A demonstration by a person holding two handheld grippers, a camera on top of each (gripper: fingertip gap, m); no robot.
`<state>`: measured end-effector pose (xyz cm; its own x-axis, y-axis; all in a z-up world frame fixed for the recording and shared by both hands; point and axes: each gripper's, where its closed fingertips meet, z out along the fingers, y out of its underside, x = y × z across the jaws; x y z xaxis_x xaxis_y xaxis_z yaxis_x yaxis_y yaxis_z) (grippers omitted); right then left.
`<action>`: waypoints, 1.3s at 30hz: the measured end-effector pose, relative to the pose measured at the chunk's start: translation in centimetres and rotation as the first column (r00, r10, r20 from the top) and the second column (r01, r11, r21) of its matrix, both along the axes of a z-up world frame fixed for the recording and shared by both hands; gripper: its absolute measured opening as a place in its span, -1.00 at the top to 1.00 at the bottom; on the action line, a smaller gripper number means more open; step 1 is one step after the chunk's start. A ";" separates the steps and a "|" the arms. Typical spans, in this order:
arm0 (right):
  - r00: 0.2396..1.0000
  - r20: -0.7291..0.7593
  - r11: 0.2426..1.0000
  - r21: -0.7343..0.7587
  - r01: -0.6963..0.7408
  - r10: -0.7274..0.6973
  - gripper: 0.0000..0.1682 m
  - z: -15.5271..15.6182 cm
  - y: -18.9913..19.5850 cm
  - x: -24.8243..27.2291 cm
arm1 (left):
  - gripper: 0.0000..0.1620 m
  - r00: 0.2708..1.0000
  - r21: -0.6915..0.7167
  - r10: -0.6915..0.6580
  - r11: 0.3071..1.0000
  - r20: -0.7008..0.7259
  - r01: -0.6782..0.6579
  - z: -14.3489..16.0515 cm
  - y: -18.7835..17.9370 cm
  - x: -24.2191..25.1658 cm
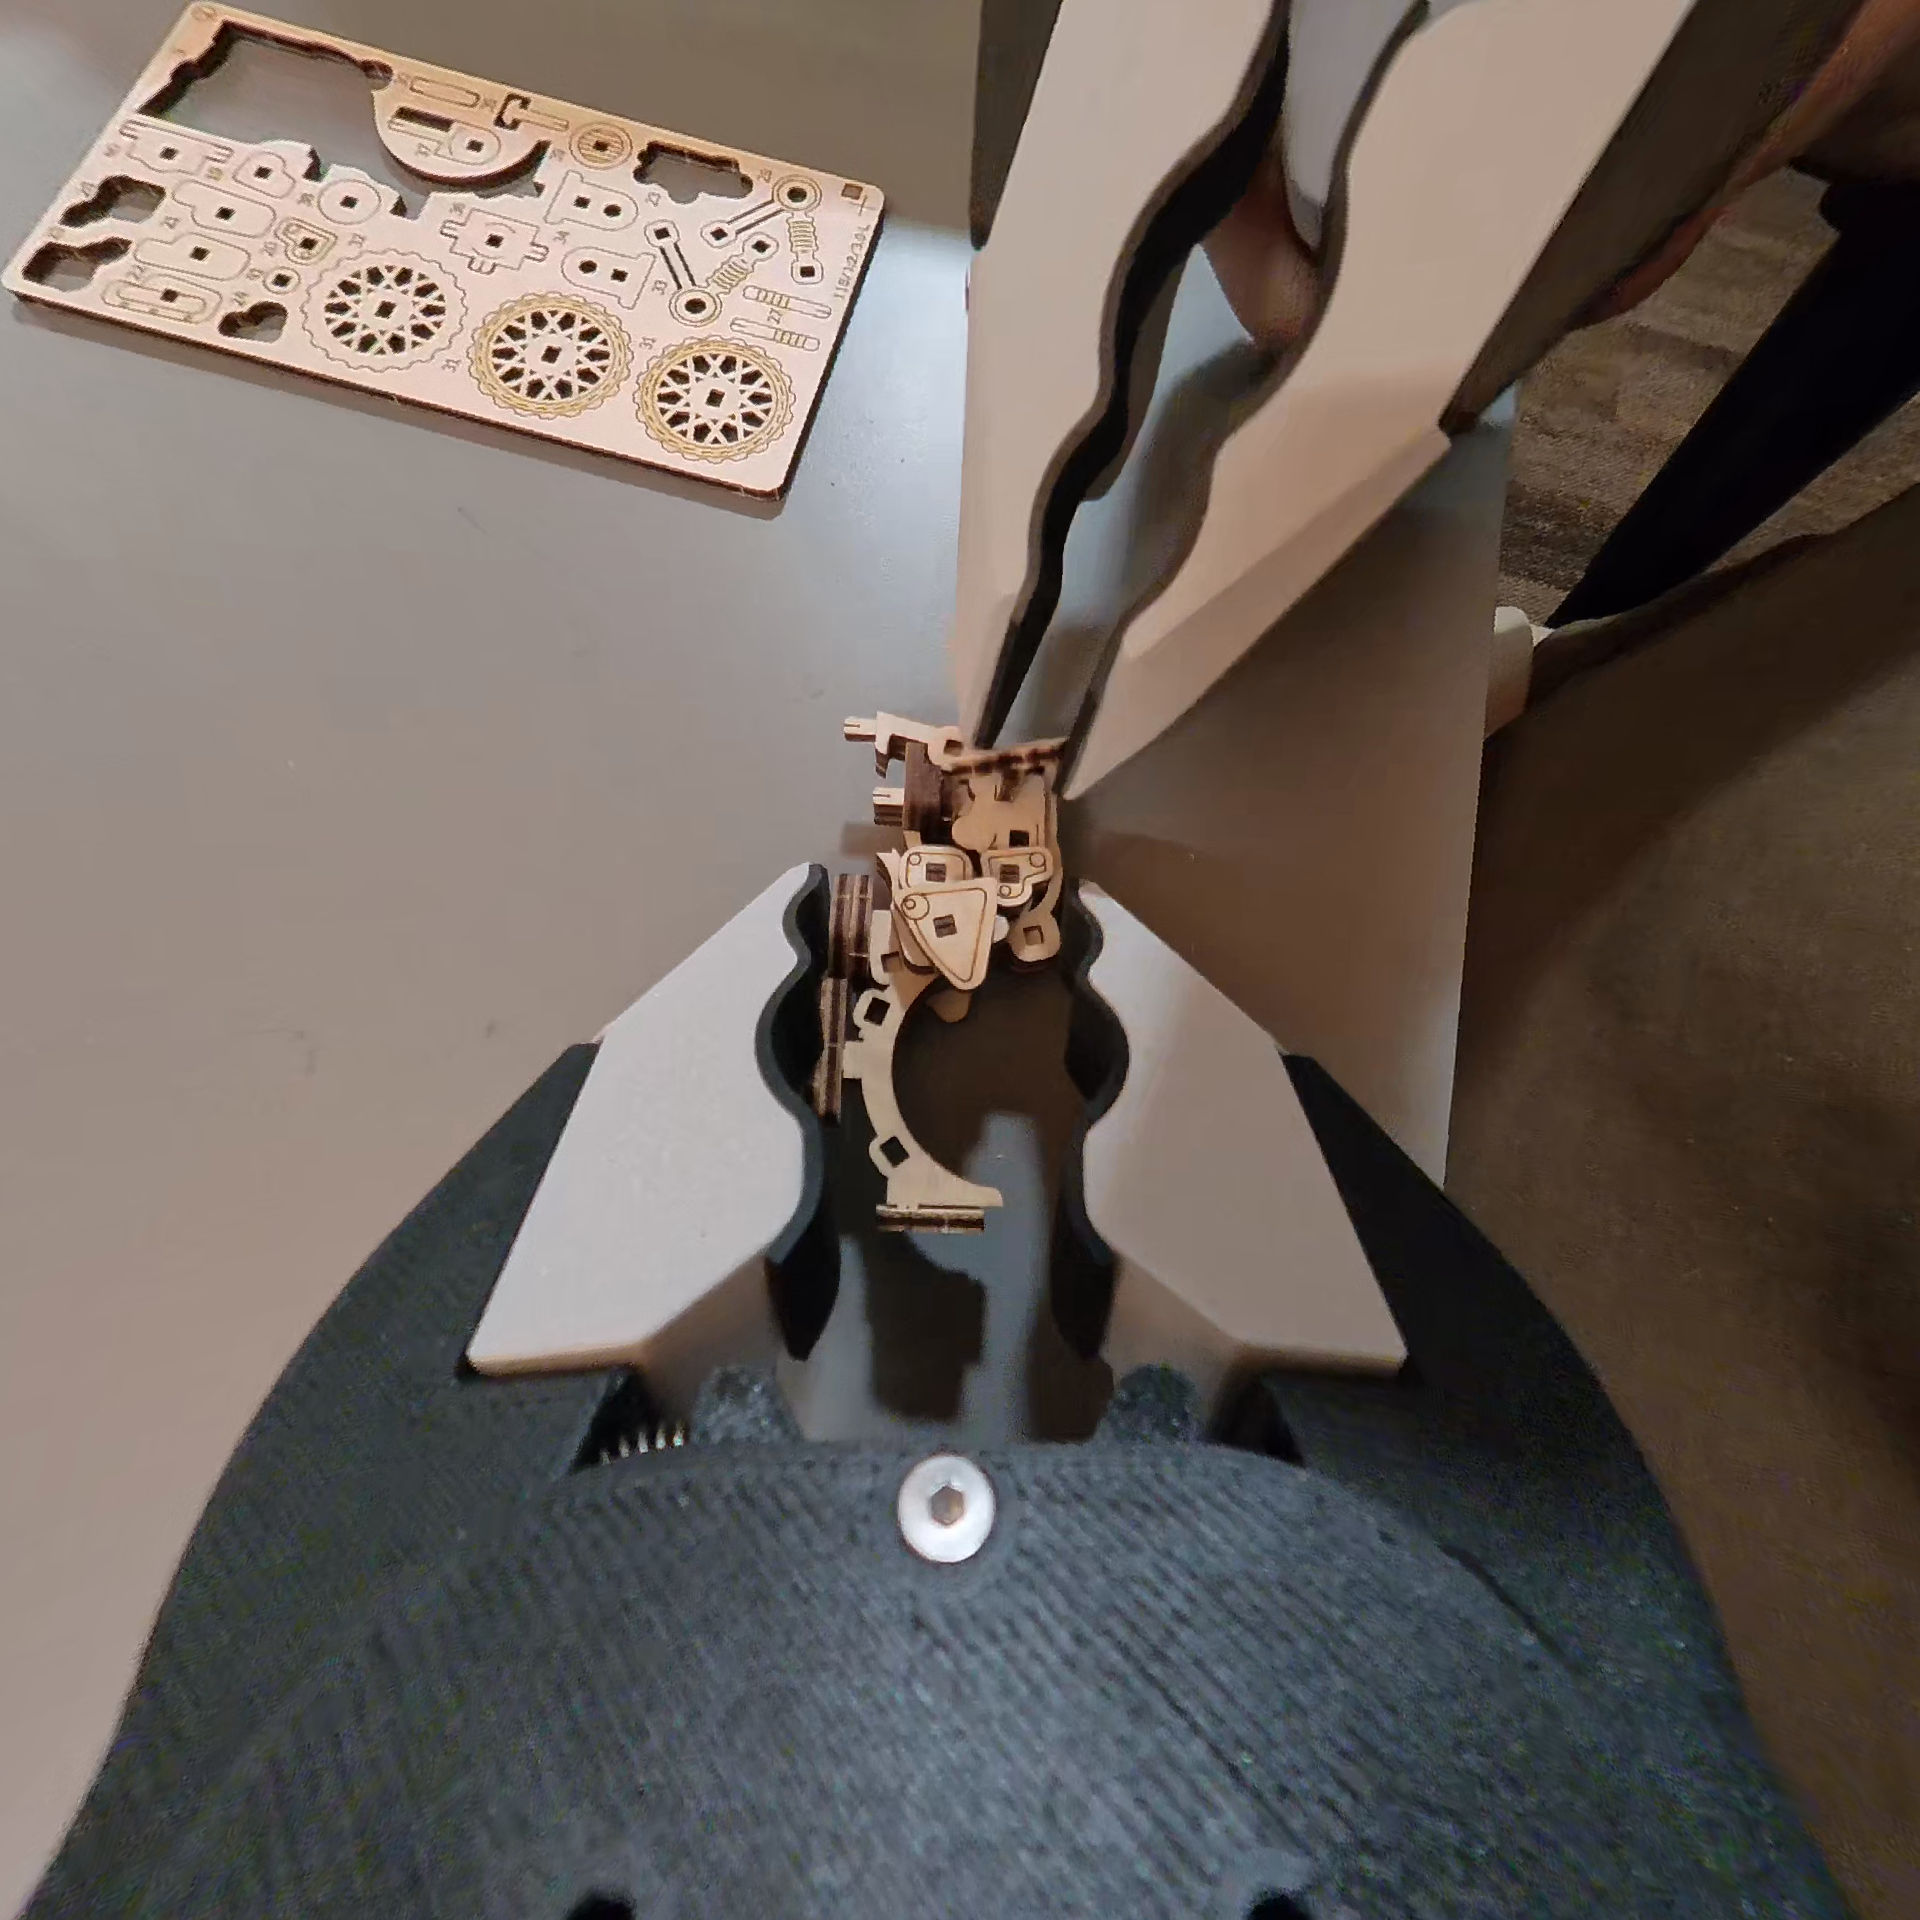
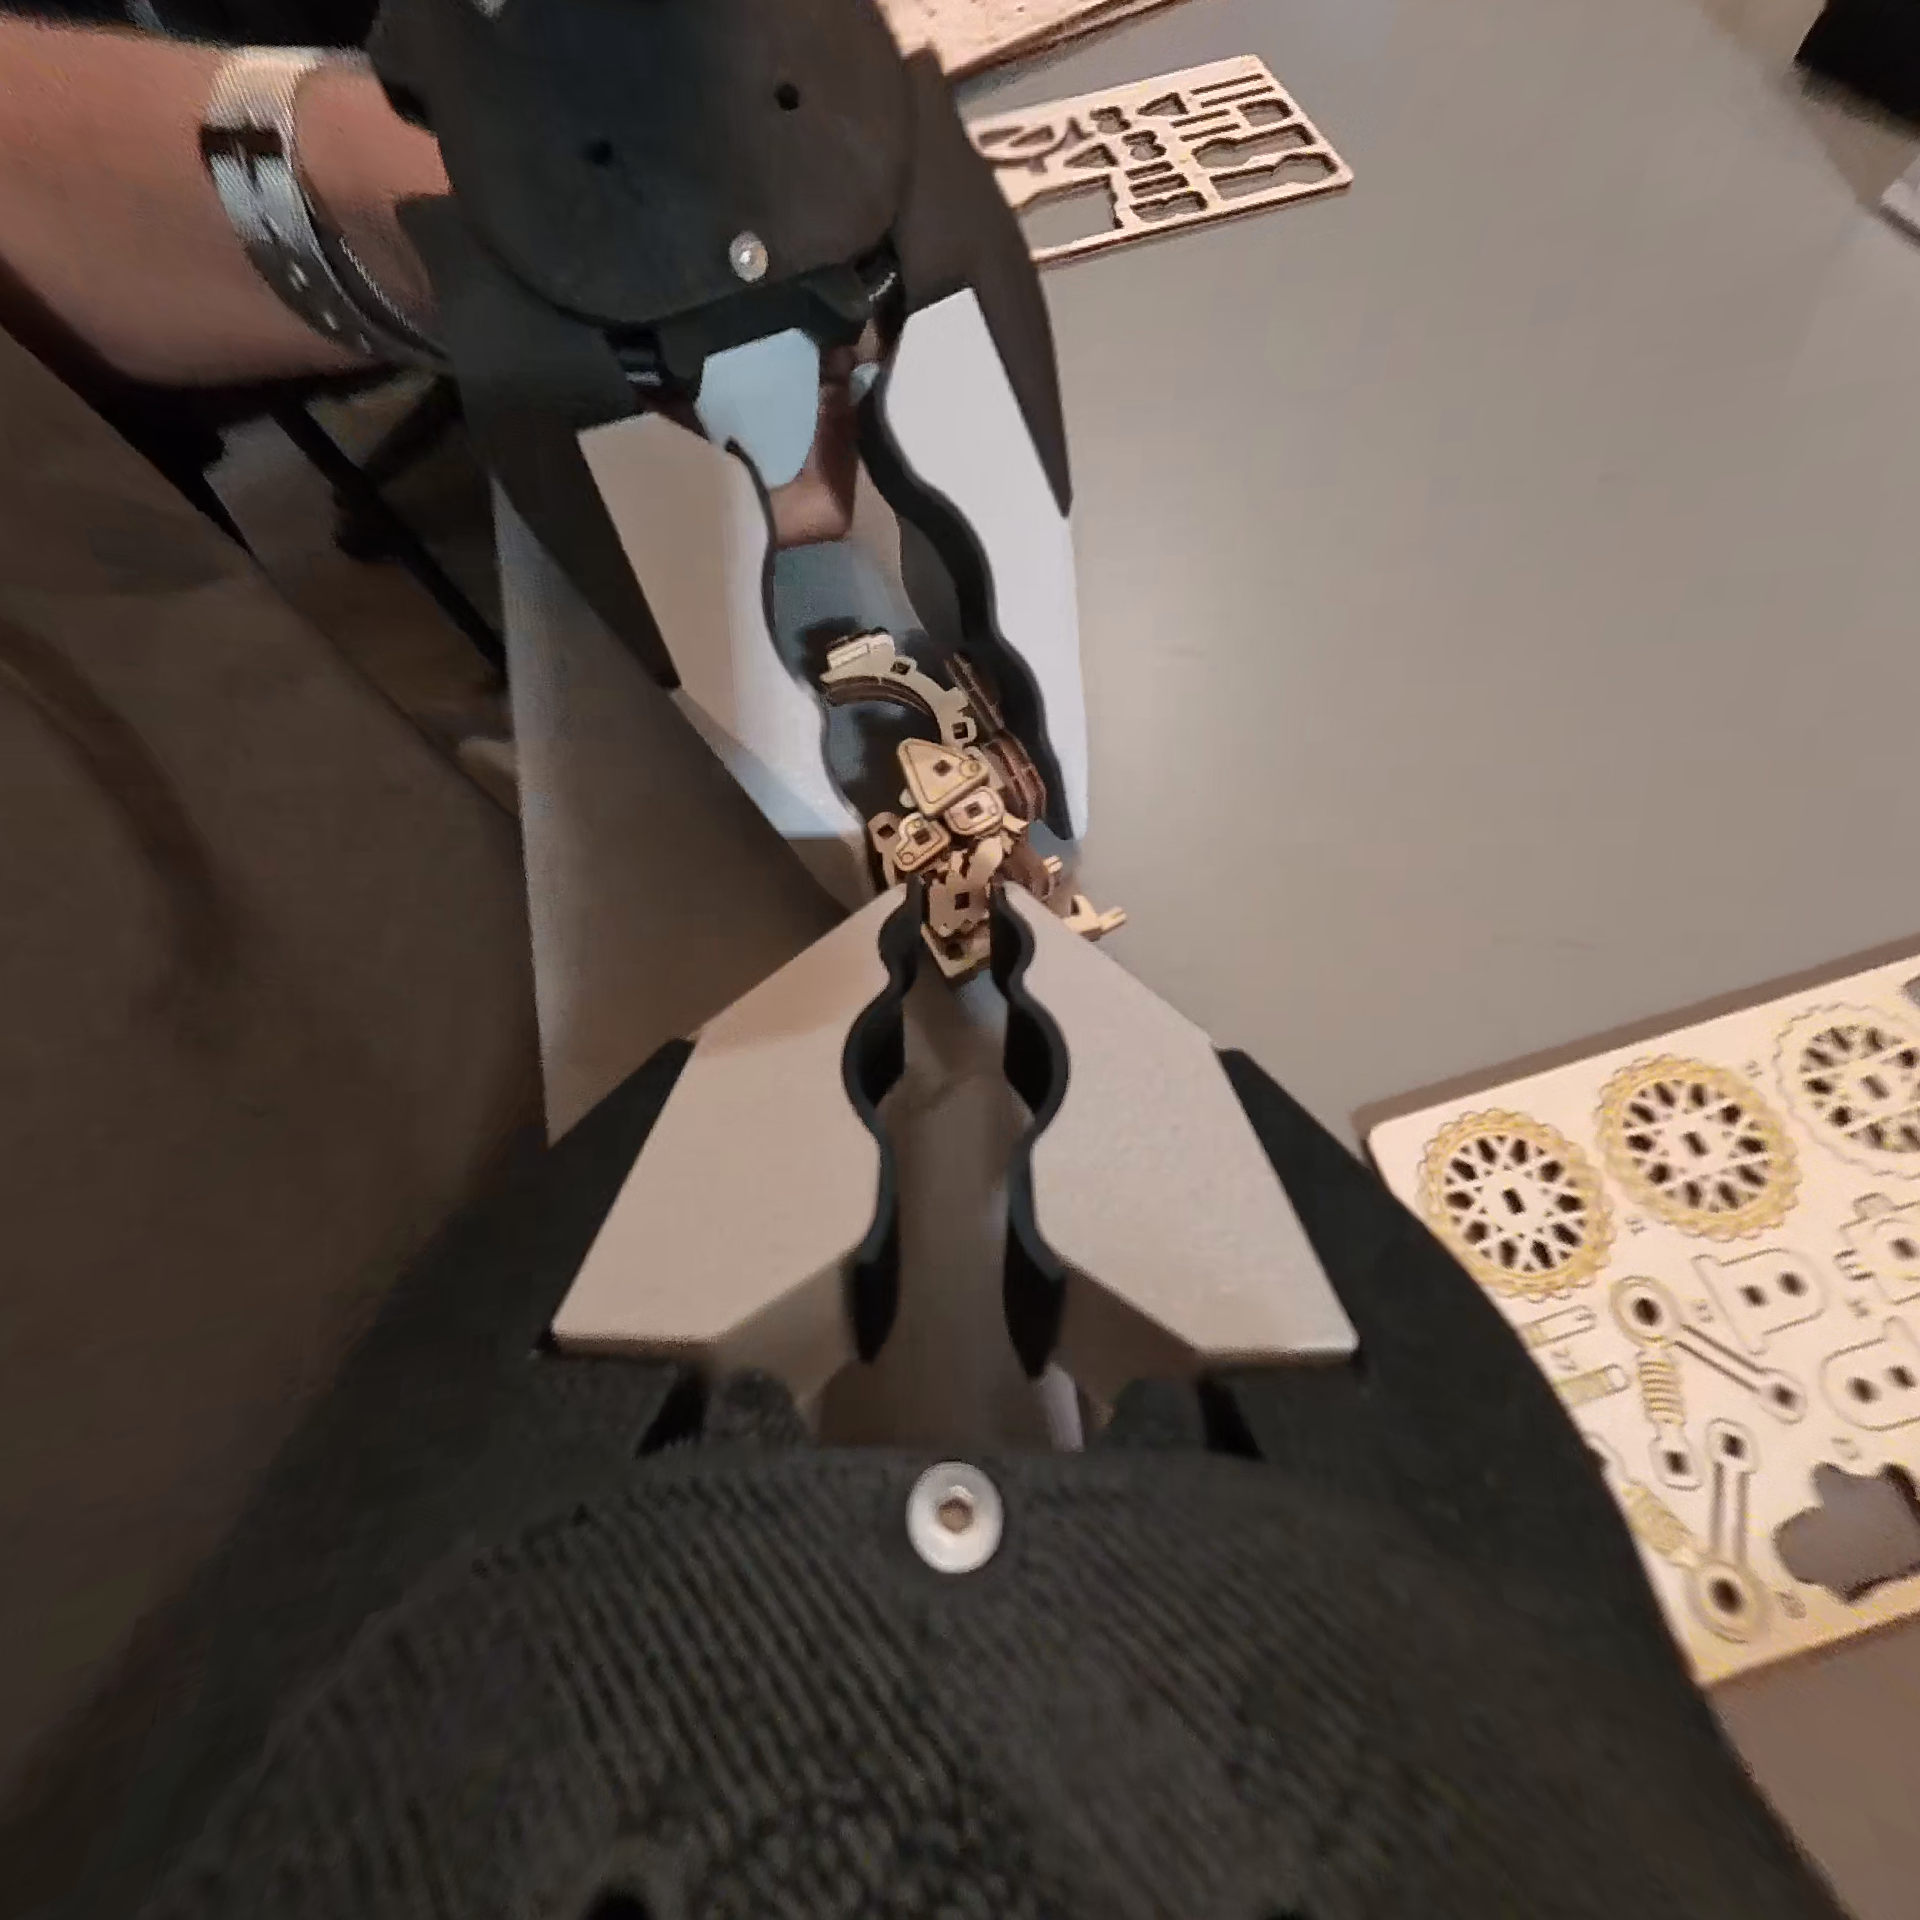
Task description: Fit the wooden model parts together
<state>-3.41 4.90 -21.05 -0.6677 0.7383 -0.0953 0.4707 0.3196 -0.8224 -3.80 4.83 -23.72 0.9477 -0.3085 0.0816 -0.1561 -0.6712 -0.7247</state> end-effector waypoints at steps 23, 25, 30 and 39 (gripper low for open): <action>0.975 -0.203 0.935 0.356 -0.008 0.086 0.86 -0.2 0.0 -0.3 | 0.47 1.000 -0.006 0.001 1.000 -0.005 -0.001 -0.1 0.0 0.0; 0.976 -0.201 0.935 0.355 -0.010 0.087 0.85 -0.2 0.0 -0.2 | 0.47 1.000 -0.006 0.001 1.000 -0.004 -0.001 -0.1 0.0 0.0; 0.977 -0.195 0.943 0.334 -0.017 0.086 0.82 -0.1 -0.1 -0.1 | 0.47 1.000 -0.006 0.003 1.000 -0.003 -0.003 -0.1 0.0 -0.1; 0.984 -0.172 0.990 0.142 -0.011 0.035 0.78 1.2 0.0 0.0 | 0.47 1.000 -0.006 0.004 1.000 -0.002 -0.004 -0.1 0.0 -0.1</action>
<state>-3.43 4.92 -19.80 -0.6820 0.7202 0.1270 0.3156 0.4464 -0.8373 -3.89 4.86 -23.83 0.9490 -0.3046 0.0815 -0.1550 -0.6759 -0.7205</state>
